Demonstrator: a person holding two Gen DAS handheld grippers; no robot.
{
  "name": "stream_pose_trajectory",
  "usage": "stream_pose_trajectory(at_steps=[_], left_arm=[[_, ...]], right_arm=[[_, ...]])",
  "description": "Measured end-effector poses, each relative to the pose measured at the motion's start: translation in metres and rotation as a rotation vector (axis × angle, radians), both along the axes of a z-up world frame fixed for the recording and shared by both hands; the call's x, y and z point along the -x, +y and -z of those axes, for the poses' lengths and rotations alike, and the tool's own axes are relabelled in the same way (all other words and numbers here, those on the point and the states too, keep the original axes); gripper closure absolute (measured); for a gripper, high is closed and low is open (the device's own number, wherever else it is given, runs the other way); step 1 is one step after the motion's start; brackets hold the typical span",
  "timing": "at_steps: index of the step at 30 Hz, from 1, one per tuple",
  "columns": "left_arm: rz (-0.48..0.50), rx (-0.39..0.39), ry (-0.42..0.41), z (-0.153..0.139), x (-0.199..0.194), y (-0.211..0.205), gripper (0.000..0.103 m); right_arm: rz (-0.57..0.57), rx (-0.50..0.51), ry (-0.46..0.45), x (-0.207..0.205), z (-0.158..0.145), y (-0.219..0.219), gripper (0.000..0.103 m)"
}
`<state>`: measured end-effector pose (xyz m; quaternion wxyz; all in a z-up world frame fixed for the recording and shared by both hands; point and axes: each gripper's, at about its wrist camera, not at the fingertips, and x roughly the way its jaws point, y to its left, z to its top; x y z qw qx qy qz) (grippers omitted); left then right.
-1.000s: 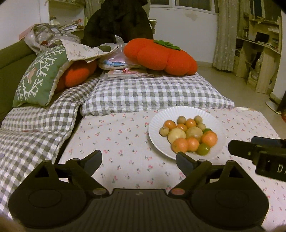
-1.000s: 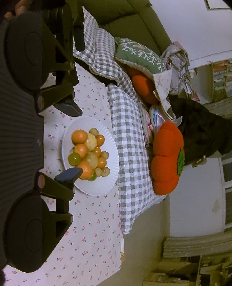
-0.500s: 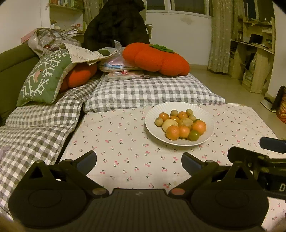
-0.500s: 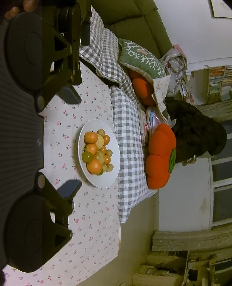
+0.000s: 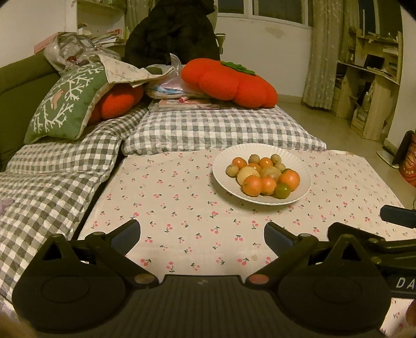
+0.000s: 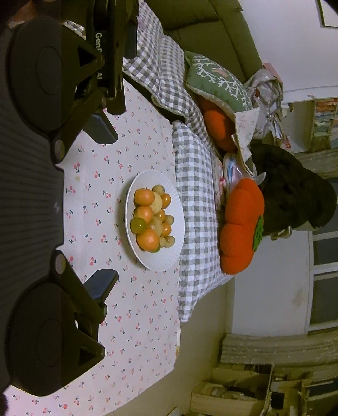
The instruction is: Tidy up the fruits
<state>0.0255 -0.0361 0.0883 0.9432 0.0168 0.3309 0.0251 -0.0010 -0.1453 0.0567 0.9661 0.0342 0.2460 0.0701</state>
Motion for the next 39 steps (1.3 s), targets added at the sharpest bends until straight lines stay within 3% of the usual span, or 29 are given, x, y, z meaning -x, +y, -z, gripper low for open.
stream_pose_trajectory(at_steps=[39], left_arm=[[-0.001,0.002,0.017,0.0045,-0.0009,0.0022,0.011]], right_arm=[[0.004,0.008,0.003,0.0022,-0.0003,0.0022,0.000]])
